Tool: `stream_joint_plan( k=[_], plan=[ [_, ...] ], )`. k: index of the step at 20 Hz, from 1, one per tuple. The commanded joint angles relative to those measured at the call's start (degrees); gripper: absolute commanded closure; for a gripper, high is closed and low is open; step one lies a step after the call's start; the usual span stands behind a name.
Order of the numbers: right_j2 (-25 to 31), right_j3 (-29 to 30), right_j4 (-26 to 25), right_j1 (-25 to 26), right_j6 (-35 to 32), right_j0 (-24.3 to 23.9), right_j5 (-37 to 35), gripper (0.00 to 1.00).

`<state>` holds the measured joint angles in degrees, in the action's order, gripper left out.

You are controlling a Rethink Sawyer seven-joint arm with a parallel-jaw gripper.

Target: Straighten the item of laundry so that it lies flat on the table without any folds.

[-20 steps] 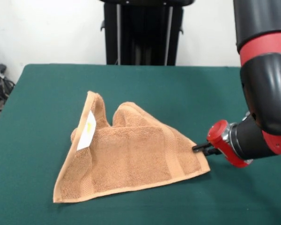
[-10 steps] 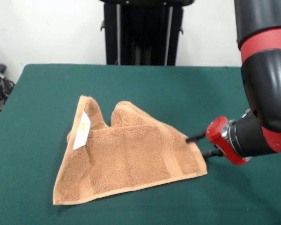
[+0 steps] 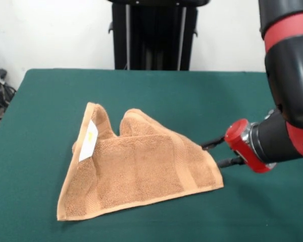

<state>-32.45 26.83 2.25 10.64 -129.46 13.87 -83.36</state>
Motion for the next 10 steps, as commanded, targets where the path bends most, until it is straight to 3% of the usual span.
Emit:
stream_joint_plan(
  k=[1,5,10],
  plan=[
    [6.4,28.6,-1.7,-13.9,-6.0,0.1,17.9,0.00],
    [6.9,40.0,-1.8,-21.5,0.2,0.3,23.4,0.00],
    [7.5,49.0,-2.3,-27.5,4.2,0.2,28.5,0.00]
  ],
)
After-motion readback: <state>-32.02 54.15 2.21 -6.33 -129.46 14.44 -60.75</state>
